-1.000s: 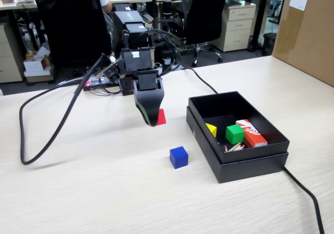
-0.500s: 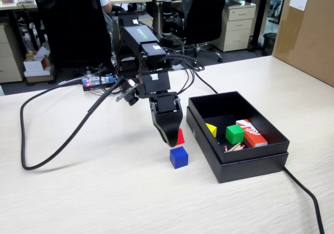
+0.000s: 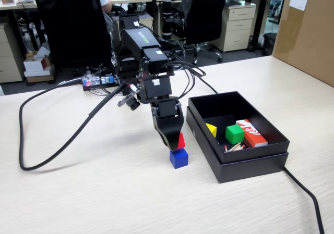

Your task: Put the red cube on top of the blue cube

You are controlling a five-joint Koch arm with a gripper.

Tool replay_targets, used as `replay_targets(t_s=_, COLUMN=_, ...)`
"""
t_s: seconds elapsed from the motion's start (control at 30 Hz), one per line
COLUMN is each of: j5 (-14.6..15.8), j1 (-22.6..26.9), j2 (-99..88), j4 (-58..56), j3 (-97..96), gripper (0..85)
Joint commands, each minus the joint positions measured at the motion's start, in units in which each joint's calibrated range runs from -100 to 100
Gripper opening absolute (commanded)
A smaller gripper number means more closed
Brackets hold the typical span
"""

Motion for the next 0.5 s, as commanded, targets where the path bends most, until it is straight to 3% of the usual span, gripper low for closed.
replay_targets(t_s=0.0, j5=0.3, j1=0.4, j2=-1.0, j4=2.4, j3=3.8, gripper=0.9)
replay_targets(t_s=0.47, j5=0.3, j1=0.6, j2=1.0, j4=4.3, j3=3.8, gripper=1.5)
